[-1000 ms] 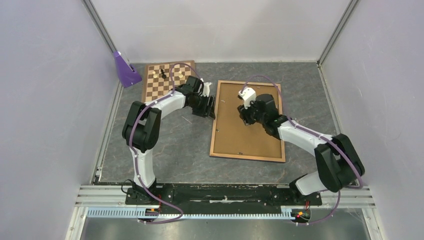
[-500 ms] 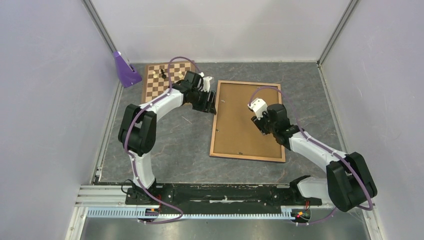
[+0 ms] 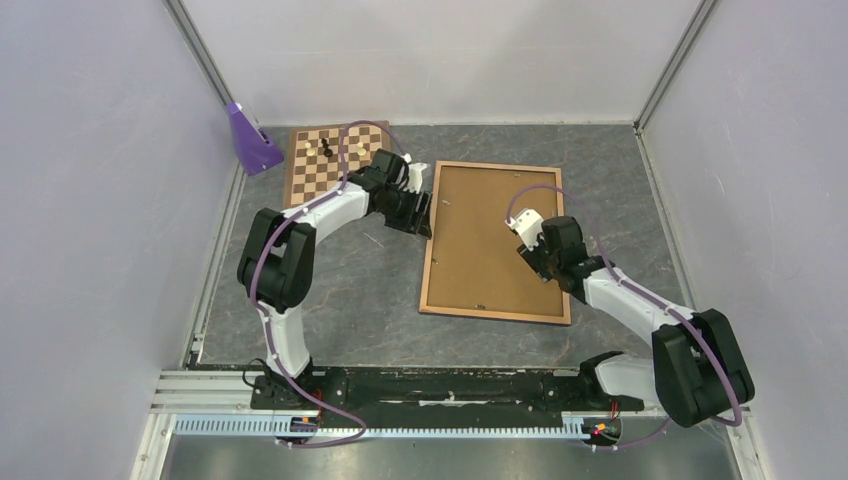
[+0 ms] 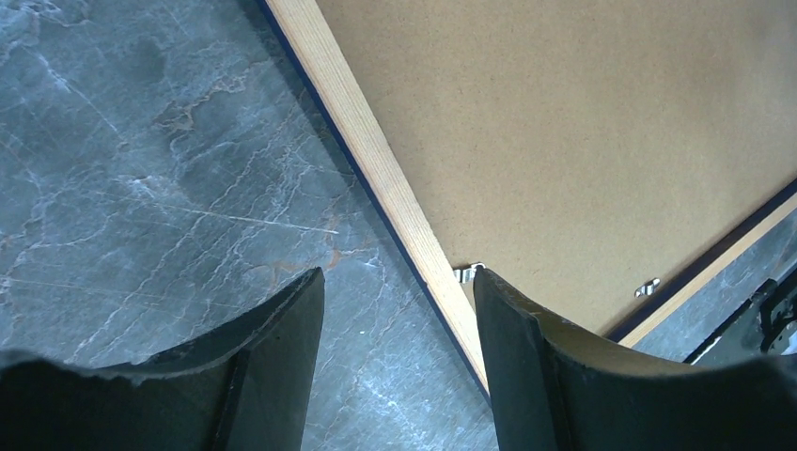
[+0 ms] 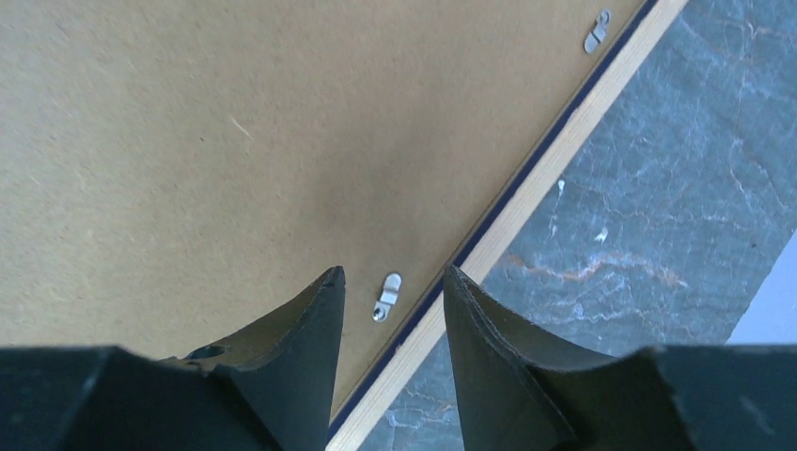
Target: Put the photo into the frame
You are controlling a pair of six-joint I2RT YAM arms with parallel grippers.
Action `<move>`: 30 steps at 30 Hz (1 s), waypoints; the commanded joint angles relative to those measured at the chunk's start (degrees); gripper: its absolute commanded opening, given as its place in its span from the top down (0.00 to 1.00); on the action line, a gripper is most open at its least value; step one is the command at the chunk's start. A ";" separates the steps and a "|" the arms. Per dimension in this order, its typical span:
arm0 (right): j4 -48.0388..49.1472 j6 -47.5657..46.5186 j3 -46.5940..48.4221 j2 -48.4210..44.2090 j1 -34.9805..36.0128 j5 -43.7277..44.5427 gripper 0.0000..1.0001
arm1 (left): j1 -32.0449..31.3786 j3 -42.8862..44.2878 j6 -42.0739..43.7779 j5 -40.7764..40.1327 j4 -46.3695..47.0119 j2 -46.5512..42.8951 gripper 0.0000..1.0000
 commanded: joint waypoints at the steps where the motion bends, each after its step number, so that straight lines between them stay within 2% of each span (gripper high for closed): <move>1: -0.36 -1.49 -1.01 -2.78 -1.00 2.12 0.54 | -1.13 -1.16 2.06 0.10 1.15 -2.09 0.34; 9: -0.26 -1.57 -2.04 -4.23 -2.53 2.19 0.54 | -3.52 -2.73 -0.80 -2.36 2.24 -1.95 0.33; 20: -0.75 -1.34 -1.86 -5.38 -3.95 1.42 0.54 | -6.47 2.34 -1.70 -14.77 2.64 2.22 0.36; 27: -0.70 -1.34 -1.73 -5.18 -4.48 0.97 0.54 | -6.47 5.99 -2.84 -14.39 2.61 6.61 0.40; 30: -0.52 -1.39 -1.77 -5.33 -4.76 0.77 0.54 | -6.47 6.65 -3.37 -13.73 2.52 7.64 0.46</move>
